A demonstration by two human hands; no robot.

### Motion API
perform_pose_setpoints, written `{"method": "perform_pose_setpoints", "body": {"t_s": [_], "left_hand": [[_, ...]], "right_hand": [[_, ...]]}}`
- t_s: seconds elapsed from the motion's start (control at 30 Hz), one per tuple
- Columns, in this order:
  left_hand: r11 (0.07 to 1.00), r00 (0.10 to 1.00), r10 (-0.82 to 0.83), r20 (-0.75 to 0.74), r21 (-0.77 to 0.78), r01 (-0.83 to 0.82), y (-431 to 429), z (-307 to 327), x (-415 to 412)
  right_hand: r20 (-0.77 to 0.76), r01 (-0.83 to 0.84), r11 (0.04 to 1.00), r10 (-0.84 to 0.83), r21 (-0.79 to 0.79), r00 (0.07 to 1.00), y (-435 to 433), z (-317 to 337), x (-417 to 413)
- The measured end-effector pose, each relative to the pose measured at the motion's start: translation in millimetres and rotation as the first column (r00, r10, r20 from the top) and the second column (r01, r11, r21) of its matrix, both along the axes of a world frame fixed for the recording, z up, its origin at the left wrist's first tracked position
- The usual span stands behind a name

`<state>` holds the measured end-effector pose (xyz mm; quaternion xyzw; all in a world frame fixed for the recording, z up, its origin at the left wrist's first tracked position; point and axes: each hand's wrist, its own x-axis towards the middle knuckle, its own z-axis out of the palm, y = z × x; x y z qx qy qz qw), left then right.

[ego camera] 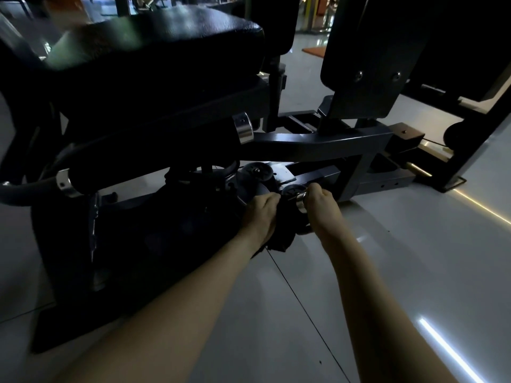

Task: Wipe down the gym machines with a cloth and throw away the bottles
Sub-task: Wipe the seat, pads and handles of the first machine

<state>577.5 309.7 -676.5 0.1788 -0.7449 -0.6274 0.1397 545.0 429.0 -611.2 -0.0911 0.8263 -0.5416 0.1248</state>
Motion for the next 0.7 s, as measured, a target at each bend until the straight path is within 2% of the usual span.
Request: {"method": "perform_pose_setpoints", "body": {"t_s": [0.1,0.2,0.27,0.37,0.43,0.6,0.7], "left_hand": [[0.999,0.985,0.000,-0.170,0.046,0.008,23,16,13],[0.999,0.954,-0.050,-0.296,0.004,0.053,34,25,23],[0.985,0.943,-0.114,-0.314,-0.156,0.068,22,14,26],[0.856,0.971,-0.036,-0.236,-0.508,-0.092,-9,-16,22],[0.791,0.986,0.071,-0.154,-0.593,-0.149,-23,-31,20],[0.783,0.971,0.223,0.087,-0.609,-0.125,-35,-41,18],[0.858,0.947,0.283,0.155,-0.482,-0.177,-33,-44,21]], "right_hand": [[0.068,0.071,0.988,-0.062,-0.136,0.996,-3,1,3],[0.055,0.035,0.980,-0.025,-0.196,0.998,-2,0,6],[0.060,0.028,0.978,-0.016,-0.207,0.998,-3,-1,7],[0.089,0.060,0.976,-0.042,-0.211,0.995,-5,-1,6],[0.091,0.063,0.975,-0.044,-0.215,0.995,-4,-3,6],[0.144,0.097,0.948,-0.055,-0.305,0.988,-6,-11,5],[0.255,0.069,0.913,0.039,-0.403,0.966,-1,-26,4]]}}
